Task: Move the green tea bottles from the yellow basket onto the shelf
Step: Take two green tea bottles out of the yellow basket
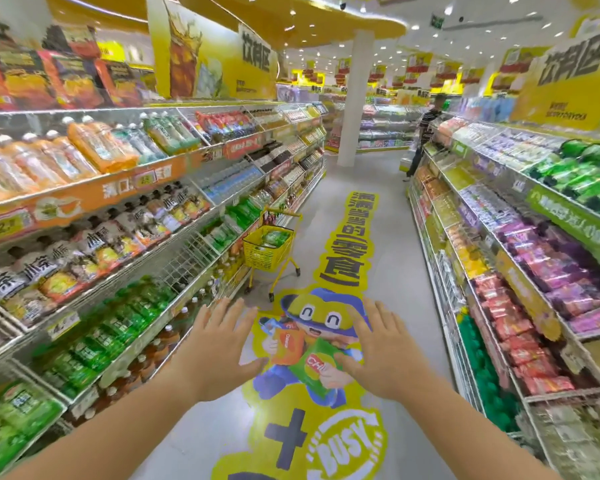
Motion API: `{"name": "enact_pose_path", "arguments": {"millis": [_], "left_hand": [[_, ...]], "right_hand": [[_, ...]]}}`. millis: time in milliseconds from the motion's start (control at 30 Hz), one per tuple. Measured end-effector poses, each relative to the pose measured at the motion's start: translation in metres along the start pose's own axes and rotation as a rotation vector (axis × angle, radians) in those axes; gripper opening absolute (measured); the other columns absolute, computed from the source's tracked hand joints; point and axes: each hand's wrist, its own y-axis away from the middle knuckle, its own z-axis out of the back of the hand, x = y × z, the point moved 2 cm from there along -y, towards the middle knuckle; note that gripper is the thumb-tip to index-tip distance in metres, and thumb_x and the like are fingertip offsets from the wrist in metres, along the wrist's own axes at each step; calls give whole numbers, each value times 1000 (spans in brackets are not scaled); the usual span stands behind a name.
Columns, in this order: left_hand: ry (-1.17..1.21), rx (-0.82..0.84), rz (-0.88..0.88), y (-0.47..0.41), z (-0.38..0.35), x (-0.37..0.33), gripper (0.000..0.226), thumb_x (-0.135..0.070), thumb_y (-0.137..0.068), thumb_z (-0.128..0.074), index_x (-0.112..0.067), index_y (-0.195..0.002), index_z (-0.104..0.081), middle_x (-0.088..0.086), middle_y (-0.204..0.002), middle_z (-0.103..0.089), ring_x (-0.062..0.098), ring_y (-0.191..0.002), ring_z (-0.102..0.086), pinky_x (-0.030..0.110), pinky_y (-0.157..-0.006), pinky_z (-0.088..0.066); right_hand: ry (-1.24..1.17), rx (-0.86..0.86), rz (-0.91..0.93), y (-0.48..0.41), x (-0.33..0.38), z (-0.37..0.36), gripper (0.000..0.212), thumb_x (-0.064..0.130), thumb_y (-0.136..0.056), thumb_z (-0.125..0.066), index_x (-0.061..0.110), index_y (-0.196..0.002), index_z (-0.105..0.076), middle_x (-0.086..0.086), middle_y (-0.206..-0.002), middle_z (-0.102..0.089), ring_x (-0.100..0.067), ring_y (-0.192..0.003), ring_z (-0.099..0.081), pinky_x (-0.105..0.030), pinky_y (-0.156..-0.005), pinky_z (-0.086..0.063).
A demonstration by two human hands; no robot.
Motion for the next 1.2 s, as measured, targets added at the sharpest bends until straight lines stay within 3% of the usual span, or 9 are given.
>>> {"name": "enact_pose_path", "arguments": {"millis": [100, 200, 300, 367, 467, 567, 767, 933, 1200], "left_hand": [[5, 28, 27, -48, -8, 3, 99, -86, -82, -24, -22, -157, -28, 10, -162, -30, 37, -149, -25, 58, -119, -20], [2, 49, 45, -96, -16, 10, 101, -85, -79, -26, -24, -159, -18, 9, -165, -21, 36, -152, -15, 57, -120, -12], [-3, 30, 57, -149, -28, 26, 101, -85, -78, -25, -22, -157, -27, 13, -160, -33, 39, -149, -24, 60, -118, -21], [-25, 16, 48, -187, -40, 41, 104, -86, -77, -23, -20, -157, -29, 15, -159, -34, 39, -149, -25, 61, -117, -24], [-62, 65, 48, -245, -57, 70, 109, -88, -73, -11, -23, -160, -7, 13, -166, -14, 37, -153, -8, 60, -120, -11], [-72, 71, 57, -305, -67, 104, 111, -91, -72, -2, -24, -160, 1, 11, -167, -6, 35, -153, -2, 59, -121, -6], [-99, 109, 72, -425, -78, 161, 114, -91, -71, -2, -20, -160, -3, 13, -167, -7, 38, -153, -2, 61, -120, -8], [-92, 130, 57, -517, -96, 185, 109, -89, -76, -16, -20, -160, -4, 11, -167, -6, 36, -153, -3, 60, -120, -9], [-74, 159, 101, -670, -152, 187, 105, -86, -79, -22, -22, -160, -3, 10, -167, -9, 35, -153, 2, 61, -121, -5]], "right_hand": [[18, -2, 39, -52, -15, -10, 85, 74, -77, -43, 13, -133, -62, -22, -139, -56, -42, -125, -57, -52, -105, -40], [-14, 11, 69, -104, -23, -19, 84, 72, -76, -44, 15, -134, -61, -20, -137, -58, -41, -123, -58, -53, -97, -50], [-48, -7, 95, -160, -31, -30, 84, 72, -80, -40, 13, -136, -60, -20, -137, -58, -41, -122, -58, -55, -96, -50], [-27, -17, 106, -200, -35, -34, 93, 77, -80, -27, 16, -148, -46, -19, -151, -45, -39, -136, -45, -54, -108, -40], [0, -8, 101, -259, -40, -45, 104, 80, -73, -9, 22, -157, -25, -12, -163, -23, -32, -149, -21, -46, -118, -20], [24, -8, 74, -323, -43, -54, 106, 80, -69, -5, 24, -158, -18, -9, -164, -18, -30, -151, -16, -44, -120, -16], [18, 20, 34, -445, -52, -66, 108, 78, -66, 2, 25, -159, -6, -10, -166, -10, -30, -152, -10, -44, -121, -12], [-29, 55, -4, -528, -67, -94, 110, 79, -66, -2, 22, -160, -10, -11, -166, -8, -30, -153, -6, -46, -122, -11], [-84, 37, 23, -677, -129, -134, 107, 82, -70, -12, 22, -159, -17, -14, -165, -15, -35, -152, -10, -51, -120, -13]]}}
